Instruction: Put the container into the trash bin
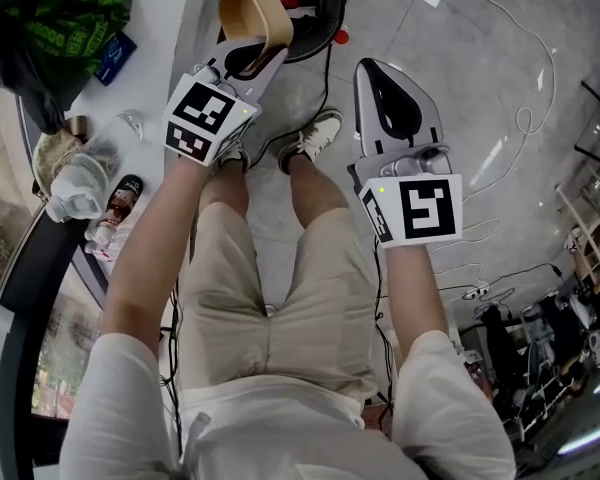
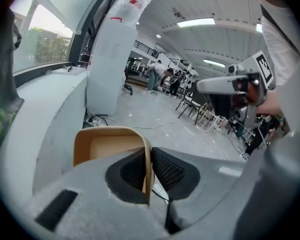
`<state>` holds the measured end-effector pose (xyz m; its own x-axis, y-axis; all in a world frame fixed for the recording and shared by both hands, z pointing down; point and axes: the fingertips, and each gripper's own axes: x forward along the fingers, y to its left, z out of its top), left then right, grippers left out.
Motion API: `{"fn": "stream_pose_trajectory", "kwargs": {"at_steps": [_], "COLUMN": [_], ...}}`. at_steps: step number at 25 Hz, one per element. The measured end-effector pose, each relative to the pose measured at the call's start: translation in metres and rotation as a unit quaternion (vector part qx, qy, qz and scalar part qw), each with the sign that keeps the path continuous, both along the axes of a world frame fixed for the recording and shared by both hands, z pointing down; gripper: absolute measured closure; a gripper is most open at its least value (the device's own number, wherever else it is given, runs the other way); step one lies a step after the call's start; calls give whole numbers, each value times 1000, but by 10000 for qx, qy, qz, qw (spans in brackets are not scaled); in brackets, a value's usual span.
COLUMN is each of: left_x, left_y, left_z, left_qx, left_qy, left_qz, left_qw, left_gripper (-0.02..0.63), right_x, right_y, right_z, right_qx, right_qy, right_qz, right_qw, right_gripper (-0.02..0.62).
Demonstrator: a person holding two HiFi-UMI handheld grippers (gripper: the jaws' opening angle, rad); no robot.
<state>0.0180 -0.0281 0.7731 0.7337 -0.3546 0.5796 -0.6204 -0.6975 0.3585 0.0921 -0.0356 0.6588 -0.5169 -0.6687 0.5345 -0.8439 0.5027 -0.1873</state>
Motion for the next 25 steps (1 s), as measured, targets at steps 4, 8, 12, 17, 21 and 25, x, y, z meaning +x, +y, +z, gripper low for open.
{"fn": "stream_pose_trajectory", "kwargs": {"at_steps": [4,8,12,17,21,25], "left_x": [11,22,29,35,44,48], "left_y": [-4,-13,-20,-21,-21,-16], "left_z": [39,67,98,133,153,175], "left_qx": [-101,-187,-418,-786,-1020,-1232], "left_qy": [-204,-315,-589,-1021,-1114,-1370], "left_qz": [252,409,641,991,1168,1477], "left_qw": [9994,9985,9953,9867,9816,9717], "left_gripper": [572,574,574,575,577,577], "right_x": [-1,1,8,20,29,34], "right_y": [-4,-4,-8,-12,-16,-19], "right_z": [18,33,44,54,64,73], "right_qx": [20,-4,19,32,-5,-18], "right_qy": [-11,-4,8,-19,-46,-80], "right_qz": [-90,-167,-199,-126,-74,-64], "right_qw": [10000,9999,9998,9999,10000,9999], "right_gripper": [594,594,594,594,594,594]}}
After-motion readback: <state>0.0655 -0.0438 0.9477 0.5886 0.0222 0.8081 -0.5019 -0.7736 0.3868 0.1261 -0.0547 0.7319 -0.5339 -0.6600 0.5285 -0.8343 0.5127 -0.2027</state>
